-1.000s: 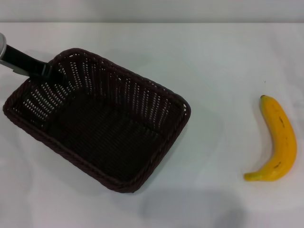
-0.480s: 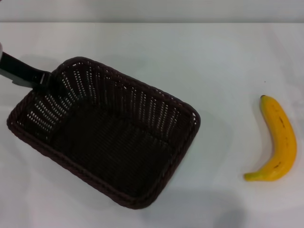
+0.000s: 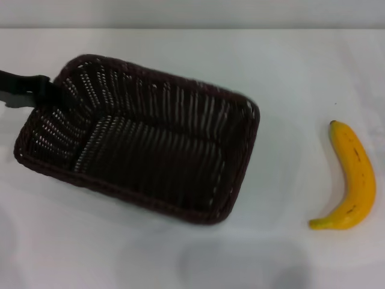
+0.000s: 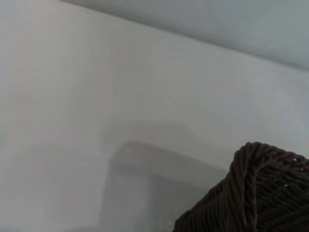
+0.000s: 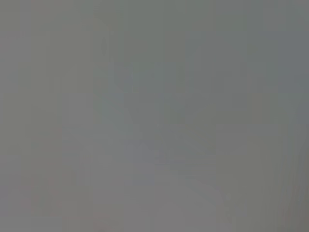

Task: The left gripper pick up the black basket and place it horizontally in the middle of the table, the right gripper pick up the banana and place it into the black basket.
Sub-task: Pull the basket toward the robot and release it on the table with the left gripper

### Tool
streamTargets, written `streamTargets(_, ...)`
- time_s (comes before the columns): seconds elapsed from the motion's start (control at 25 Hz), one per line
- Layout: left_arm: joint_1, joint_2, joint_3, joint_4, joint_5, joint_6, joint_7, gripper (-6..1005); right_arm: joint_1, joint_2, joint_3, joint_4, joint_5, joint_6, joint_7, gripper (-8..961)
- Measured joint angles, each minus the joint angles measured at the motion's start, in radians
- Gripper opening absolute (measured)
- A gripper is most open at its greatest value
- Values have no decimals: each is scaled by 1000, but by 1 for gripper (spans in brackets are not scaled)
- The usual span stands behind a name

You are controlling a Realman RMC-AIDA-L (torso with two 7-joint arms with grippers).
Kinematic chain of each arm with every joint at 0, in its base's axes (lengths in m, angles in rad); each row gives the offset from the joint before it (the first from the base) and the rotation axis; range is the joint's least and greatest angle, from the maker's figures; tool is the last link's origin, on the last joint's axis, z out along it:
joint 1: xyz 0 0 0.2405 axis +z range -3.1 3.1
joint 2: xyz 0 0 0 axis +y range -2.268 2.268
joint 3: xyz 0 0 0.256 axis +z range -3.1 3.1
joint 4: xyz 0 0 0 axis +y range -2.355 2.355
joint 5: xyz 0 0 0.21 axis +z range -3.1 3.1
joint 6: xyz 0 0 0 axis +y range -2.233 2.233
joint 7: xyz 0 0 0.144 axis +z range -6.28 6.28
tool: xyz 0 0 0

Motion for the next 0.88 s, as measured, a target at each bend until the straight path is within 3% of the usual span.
streamTargets(0.28,96,-3,-33,-31,-152,23,-1,162,-1,0,5,0,1,0,0,839)
streamTargets(0.52,149,-12,-34,-77,-274,133,-5,173,1,-1,-1,-1,1,-3,0,839)
streamTargets(0.68,151,-14,-34,-110,-308,226,-11,181,2,-2,-2,1,-1,-4,-1,839)
streamTargets(0.88,108,-17,-24,-145,-300,302,-14,190,-1,-2,-3,5,-4,-4,-3,839)
